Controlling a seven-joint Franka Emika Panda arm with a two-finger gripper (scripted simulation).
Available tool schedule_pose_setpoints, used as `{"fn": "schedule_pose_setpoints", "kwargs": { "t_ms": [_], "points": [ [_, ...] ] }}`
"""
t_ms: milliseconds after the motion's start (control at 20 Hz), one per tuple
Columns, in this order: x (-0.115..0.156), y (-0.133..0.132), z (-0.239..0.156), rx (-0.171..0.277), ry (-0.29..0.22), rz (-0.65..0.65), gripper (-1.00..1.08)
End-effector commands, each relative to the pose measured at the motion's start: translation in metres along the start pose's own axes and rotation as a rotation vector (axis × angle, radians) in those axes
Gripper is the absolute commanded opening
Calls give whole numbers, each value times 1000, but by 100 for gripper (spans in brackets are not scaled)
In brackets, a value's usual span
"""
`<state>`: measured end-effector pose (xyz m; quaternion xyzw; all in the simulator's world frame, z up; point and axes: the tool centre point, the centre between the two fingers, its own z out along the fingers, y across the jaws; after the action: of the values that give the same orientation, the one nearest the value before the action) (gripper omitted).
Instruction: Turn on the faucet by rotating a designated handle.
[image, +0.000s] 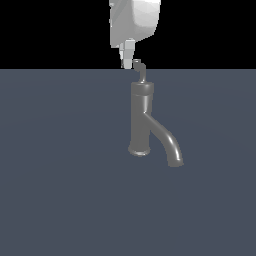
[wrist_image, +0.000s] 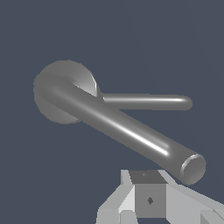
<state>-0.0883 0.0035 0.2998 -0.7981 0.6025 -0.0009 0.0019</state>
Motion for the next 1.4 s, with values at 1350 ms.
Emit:
{"fn": "schedule_pose_setpoints", "kwargs": {
  "t_ms": [1350],
  "points": [
    [98,3,0,-6,-1,-8,-100]
  ]
}}
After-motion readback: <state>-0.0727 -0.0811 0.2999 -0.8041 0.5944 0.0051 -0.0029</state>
